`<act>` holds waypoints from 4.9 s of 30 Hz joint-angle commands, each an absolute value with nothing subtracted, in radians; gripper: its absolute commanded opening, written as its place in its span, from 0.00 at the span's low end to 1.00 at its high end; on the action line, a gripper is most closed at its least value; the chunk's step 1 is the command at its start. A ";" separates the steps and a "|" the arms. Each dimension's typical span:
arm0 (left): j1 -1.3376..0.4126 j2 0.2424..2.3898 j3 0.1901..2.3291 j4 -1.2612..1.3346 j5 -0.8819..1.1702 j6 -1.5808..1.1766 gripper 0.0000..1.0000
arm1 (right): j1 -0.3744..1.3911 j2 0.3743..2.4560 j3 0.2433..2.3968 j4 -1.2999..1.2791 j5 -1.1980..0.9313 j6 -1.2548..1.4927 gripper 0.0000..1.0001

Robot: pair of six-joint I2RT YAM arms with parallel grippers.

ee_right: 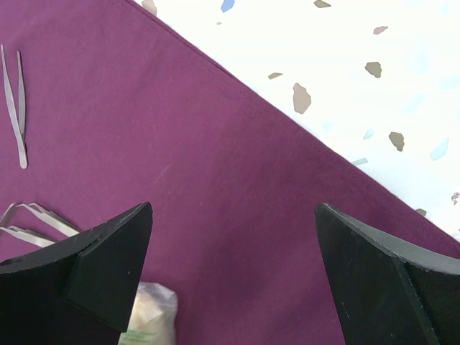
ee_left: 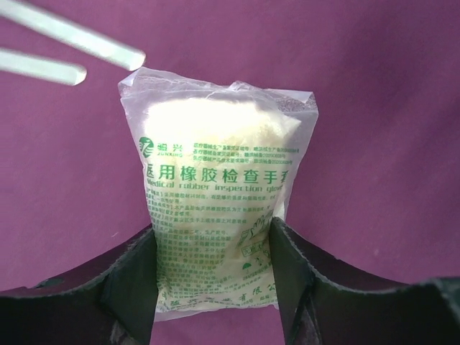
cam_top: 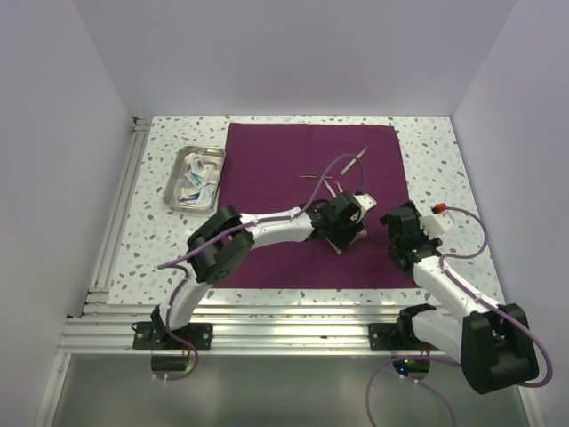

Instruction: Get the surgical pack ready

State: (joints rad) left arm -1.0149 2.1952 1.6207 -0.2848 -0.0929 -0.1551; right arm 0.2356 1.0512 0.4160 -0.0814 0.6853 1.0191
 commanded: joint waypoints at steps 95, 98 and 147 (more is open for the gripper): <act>-0.564 1.348 0.621 0.483 -0.166 -0.546 0.99 | 0.331 2.066 1.457 -0.342 0.189 0.187 0.20; -0.574 1.365 0.624 0.511 -0.129 -0.526 0.99 | 0.333 2.040 1.431 -0.331 0.184 0.202 0.05; -0.755 1.689 0.848 0.522 0.104 -0.425 0.41 | 0.437 1.494 0.606 0.824 -0.239 0.775 0.00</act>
State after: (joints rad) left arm -0.7540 1.6890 0.8143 0.5095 0.1223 -0.4503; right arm 0.4259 1.5166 0.6128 0.7586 -0.2173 0.7914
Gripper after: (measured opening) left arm 0.437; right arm 0.127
